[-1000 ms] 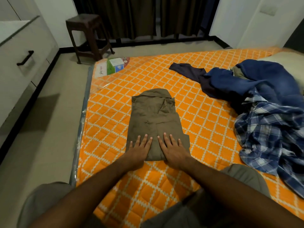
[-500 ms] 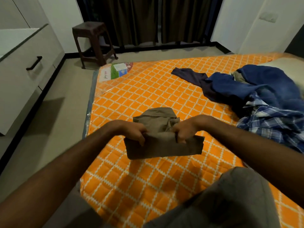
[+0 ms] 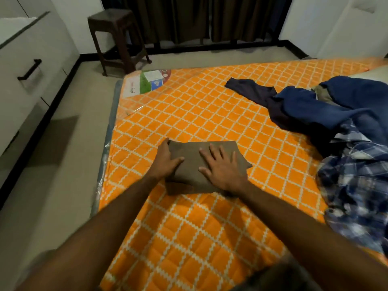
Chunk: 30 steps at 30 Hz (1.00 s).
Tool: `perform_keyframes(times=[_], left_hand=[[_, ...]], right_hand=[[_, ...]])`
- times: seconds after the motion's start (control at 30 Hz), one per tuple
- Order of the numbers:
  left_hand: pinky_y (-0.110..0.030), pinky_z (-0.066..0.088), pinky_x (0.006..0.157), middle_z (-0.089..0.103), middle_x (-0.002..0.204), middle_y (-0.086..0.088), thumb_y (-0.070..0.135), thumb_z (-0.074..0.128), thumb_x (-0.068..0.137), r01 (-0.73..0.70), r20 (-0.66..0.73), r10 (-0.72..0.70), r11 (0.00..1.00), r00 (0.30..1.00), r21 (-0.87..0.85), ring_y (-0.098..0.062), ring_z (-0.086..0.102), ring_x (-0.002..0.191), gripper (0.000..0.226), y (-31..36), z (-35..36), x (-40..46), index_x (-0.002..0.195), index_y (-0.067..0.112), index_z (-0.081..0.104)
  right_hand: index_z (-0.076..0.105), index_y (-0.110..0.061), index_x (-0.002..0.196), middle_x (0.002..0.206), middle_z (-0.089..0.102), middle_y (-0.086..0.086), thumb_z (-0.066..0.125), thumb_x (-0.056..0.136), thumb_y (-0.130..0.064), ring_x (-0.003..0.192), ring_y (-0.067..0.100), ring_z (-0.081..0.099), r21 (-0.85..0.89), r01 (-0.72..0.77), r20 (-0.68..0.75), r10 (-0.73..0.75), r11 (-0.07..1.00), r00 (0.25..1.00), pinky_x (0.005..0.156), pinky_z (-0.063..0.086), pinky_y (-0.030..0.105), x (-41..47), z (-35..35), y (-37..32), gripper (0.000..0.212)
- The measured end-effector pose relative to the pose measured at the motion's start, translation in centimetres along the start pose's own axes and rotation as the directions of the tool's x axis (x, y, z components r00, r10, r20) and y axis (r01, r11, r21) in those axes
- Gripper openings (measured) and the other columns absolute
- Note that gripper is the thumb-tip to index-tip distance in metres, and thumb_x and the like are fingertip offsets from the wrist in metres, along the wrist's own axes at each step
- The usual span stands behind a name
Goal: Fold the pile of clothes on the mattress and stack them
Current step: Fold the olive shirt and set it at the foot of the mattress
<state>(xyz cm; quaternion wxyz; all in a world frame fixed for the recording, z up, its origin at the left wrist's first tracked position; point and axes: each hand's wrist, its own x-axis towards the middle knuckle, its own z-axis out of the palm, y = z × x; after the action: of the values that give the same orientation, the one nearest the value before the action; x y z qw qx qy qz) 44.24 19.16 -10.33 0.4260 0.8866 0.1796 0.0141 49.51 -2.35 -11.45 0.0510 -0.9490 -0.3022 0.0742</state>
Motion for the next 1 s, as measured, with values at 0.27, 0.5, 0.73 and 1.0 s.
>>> perform_keyframes(times=[0.27, 0.5, 0.73, 1.0], left_hand=[[-0.044, 0.051, 0.099, 0.056, 0.134, -0.008, 0.068, 0.07, 0.079, 0.2, -0.121, -0.221, 0.966, 0.968, -0.165, -0.029, 0.058, 0.12, 0.085, -3.4, 4.3, -0.9, 0.137, 0.013, 0.043], [-0.032, 0.059, 0.086, 0.066, 0.126, -0.007, 0.043, 0.091, 0.067, 0.319, 0.167, -0.272, 0.836, 0.948, -0.447, -0.02, 0.068, 0.106, 0.084, -3.6, 3.6, -1.0, 0.131, 0.006, 0.051], [-0.011, 0.045, 0.054, 0.06, 0.103, 0.002, 0.007, 0.058, 0.095, 0.139, 0.121, -0.092, 0.87, 0.988, -0.472, -0.006, 0.059, 0.083, 0.033, 6.0, -2.1, -1.7, 0.126, 0.012, 0.046], [-0.03, 0.036, 0.064, 0.063, 0.1, -0.013, 0.037, 0.062, 0.089, -0.333, 0.239, 0.242, 0.796, 0.94, 0.505, -0.028, 0.06, 0.091, 0.03, 17.9, -7.9, -3.3, 0.105, 0.013, 0.055]], right_hand=[[0.002, -0.041, 0.16, 0.17, -0.001, 0.006, 0.019, 0.097, -0.071, 0.155, 0.037, -0.005, -0.014, -0.083, -0.203, 0.078, 0.996, 0.976, 0.112, 0.001, 0.076, -0.7, 6.8, -0.1, 0.072], [-0.012, -0.054, 0.153, 0.167, -0.02, -0.004, 0.014, 0.093, -0.079, 0.153, 0.028, -0.022, 0.172, -0.079, -0.021, 0.084, 0.982, 0.996, 0.114, -0.016, 0.07, 0.3, 6.7, 0.7, 0.07], [0.031, -0.046, 0.152, 0.154, 0.028, 0.004, 0.038, 0.102, -0.052, 0.14, 0.029, 0.027, 0.468, -0.195, -0.079, 0.261, 0.862, 0.962, 0.113, 0.023, 0.054, 0.2, -1.6, -2.2, 0.05], [0.07, -0.018, 0.12, 0.104, 0.07, 0.011, 0.035, 0.089, -0.08, 0.092, 0.031, 0.068, 0.872, -0.304, 0.286, -0.105, -0.383, 0.953, 0.089, 0.052, 0.05, -1.4, -11.5, -5.7, 0.077]])
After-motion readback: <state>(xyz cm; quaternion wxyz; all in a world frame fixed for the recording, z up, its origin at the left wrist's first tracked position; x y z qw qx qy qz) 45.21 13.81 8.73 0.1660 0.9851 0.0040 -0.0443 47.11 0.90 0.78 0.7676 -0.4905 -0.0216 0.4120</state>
